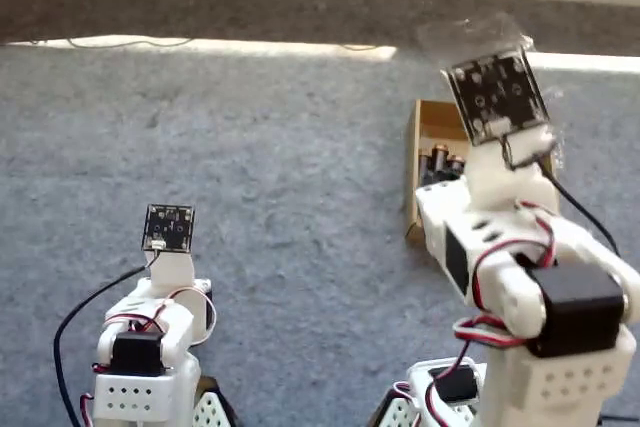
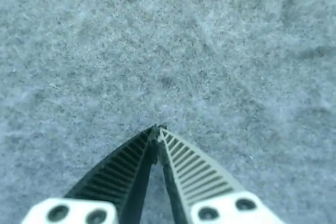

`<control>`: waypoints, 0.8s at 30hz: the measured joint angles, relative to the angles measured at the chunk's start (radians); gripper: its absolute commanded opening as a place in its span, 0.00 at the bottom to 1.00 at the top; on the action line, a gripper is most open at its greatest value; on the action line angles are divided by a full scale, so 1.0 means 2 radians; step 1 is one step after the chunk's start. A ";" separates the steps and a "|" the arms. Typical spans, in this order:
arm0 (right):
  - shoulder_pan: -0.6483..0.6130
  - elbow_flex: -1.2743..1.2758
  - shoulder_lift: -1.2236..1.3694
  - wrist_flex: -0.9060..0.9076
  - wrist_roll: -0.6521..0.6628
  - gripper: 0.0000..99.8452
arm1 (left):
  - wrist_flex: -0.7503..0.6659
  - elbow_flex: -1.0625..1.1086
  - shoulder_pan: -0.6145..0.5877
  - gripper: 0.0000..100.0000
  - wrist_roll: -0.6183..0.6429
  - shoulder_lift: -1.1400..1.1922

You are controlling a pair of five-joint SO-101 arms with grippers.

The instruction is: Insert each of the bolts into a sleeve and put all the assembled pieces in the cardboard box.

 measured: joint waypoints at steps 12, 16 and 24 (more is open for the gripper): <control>0.095 0.178 -0.215 -0.039 0.000 0.00 | 0.000 0.000 0.000 0.01 0.000 0.000; 0.095 0.287 -0.271 -0.088 0.000 0.00 | 0.000 0.000 0.000 0.01 0.000 0.000; 0.097 0.436 -0.363 -0.137 0.000 0.00 | 0.000 0.000 0.000 0.01 0.000 0.000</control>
